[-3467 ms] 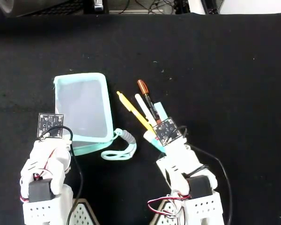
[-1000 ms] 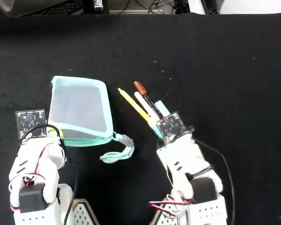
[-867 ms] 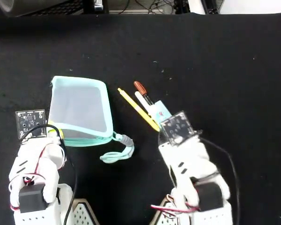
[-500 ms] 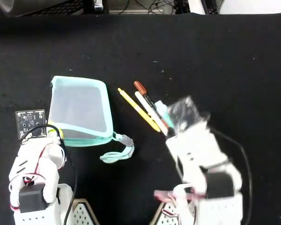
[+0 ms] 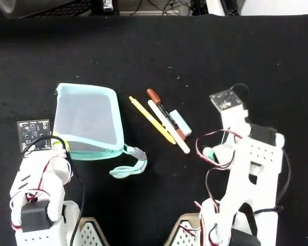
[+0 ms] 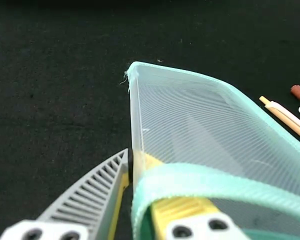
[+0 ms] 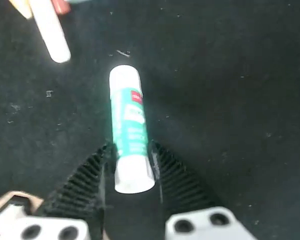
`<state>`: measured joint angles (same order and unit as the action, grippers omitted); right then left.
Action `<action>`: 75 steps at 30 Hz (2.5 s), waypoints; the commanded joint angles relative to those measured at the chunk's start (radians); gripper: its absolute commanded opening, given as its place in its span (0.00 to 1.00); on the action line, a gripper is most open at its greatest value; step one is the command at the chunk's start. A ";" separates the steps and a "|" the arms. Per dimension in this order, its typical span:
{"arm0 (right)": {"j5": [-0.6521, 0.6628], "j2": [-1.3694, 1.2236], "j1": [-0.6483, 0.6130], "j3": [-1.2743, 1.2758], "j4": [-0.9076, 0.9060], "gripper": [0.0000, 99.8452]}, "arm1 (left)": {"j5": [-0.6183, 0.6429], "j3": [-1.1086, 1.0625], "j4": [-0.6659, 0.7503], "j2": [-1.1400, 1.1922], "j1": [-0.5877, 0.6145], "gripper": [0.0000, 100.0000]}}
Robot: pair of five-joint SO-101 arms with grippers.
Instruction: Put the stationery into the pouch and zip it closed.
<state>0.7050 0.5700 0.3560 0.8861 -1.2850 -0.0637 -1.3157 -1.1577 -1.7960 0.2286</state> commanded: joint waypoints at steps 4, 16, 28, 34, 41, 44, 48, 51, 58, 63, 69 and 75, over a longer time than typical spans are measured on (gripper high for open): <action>0.110 -0.019 0.008 0.143 0.086 0.09 | 0.006 0.053 0.011 -0.005 -0.005 0.03; 0.199 -0.019 -0.077 0.012 -0.077 0.25 | -0.029 0.004 0.018 -0.011 -0.005 0.03; -0.040 -0.027 -0.373 -0.047 -0.026 0.26 | -0.029 0.001 0.011 -0.011 -0.005 0.03; 0.020 -0.030 -0.295 -0.041 0.031 0.26 | -0.029 0.001 0.011 -0.011 -0.005 0.03; 0.031 -0.196 -0.282 -0.028 0.118 0.26 | -0.029 0.001 0.011 -0.011 -0.005 0.03; 0.031 -0.289 -0.282 -0.062 0.144 0.26 | -0.029 0.001 0.011 -0.011 -0.005 0.03; 0.031 -0.386 -0.281 -0.119 0.144 0.26 | -0.029 0.001 0.011 -0.011 -0.005 0.03; 0.031 -0.437 -0.282 -0.134 0.143 0.23 | -0.029 0.001 0.011 -0.011 -0.005 0.03; 0.031 -0.444 -0.281 -0.136 0.144 0.02 | -0.029 0.001 0.011 -0.011 -0.005 0.03; 0.025 -0.285 -0.281 -0.130 0.110 0.01 | -0.028 0.010 0.005 -0.005 -0.005 0.03; 0.017 0.127 -0.292 -0.137 -0.021 0.01 | -0.038 0.148 -0.121 0.002 -0.005 0.03; -0.117 0.556 -0.413 -0.137 -0.034 0.01 | -0.072 0.302 -0.144 0.187 -0.005 0.06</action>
<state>0.6544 0.9168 0.0153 0.7925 -1.3126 -0.1235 -1.1393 -1.2973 -1.7100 0.2271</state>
